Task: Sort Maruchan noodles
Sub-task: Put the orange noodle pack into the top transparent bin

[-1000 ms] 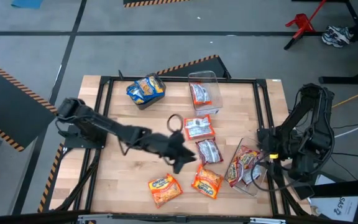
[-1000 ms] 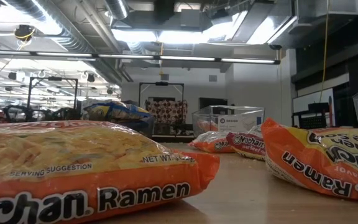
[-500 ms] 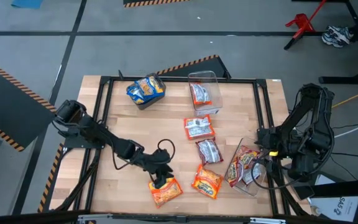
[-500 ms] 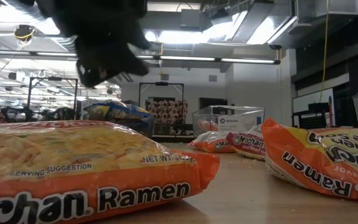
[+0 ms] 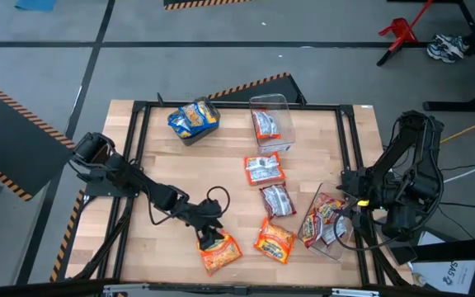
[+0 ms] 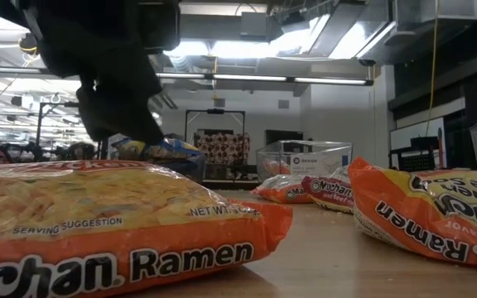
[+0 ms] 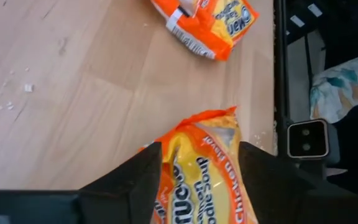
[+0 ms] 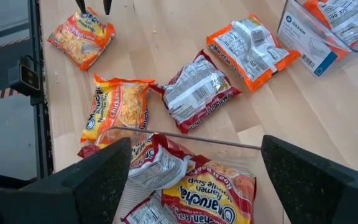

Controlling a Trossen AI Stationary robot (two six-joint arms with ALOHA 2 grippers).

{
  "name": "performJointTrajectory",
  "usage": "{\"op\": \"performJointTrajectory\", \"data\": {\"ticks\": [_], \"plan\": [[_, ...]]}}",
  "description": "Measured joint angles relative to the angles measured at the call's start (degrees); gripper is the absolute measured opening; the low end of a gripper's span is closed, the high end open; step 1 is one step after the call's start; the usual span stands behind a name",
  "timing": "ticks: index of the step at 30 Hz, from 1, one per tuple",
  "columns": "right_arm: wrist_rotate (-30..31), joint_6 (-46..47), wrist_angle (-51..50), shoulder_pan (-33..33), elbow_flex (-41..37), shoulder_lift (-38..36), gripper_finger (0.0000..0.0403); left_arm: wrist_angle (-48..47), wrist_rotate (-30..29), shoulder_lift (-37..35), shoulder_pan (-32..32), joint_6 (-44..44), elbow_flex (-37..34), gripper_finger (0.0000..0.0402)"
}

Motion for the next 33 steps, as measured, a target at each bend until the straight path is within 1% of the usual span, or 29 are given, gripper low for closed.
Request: {"op": "performJointTrajectory", "data": {"ticks": [4, 7, 13, 17, 23, 26, 29, 33], "plan": [[0.6, 0.0, 0.0, 0.0, 0.0, 0.0, 0.0347, 0.0, 0.0, 0.0, 0.0, 0.7, -0.7, 0.0234], [1.8, 1.0, 0.0, 0.0, 0.0, 0.0, 0.0347, -0.1, -0.2, 0.0, 0.0, 3.2, -1.2, 0.0246], [1.9, 2.3, -0.1, 0.0, 0.0, 0.0, 0.0347, -0.1, -0.9, 0.0, 0.7, 4.2, -2.1, 0.0246], [1.9, 2.5, -0.2, 0.0, 0.0, 0.0, 0.0347, 0.4, -3.2, 0.0, 1.1, 4.4, -2.4, 0.0246], [1.9, 2.9, -0.4, 0.0, 0.0, 0.0, 0.0347, 2.1, -3.2, 0.1, 2.1, 5.2, -2.4, 0.0245], [1.9, 3.0, -0.4, 0.0, 0.0, 0.0, 0.0347, 4.4, -1.8, 2.0, 2.0, 5.1, -2.5, 0.0245], [1.9, 3.0, -0.4, 0.0, 0.0, 0.0, 0.0347, 10.2, 0.4, 5.0, 2.0, 4.0, -2.3, 0.0245], [1.9, 3.0, -0.4, 0.0, 0.0, 0.0, 0.0347, 11.0, 0.2, 8.3, 1.7, 2.1, -1.9, 0.0245]]}}
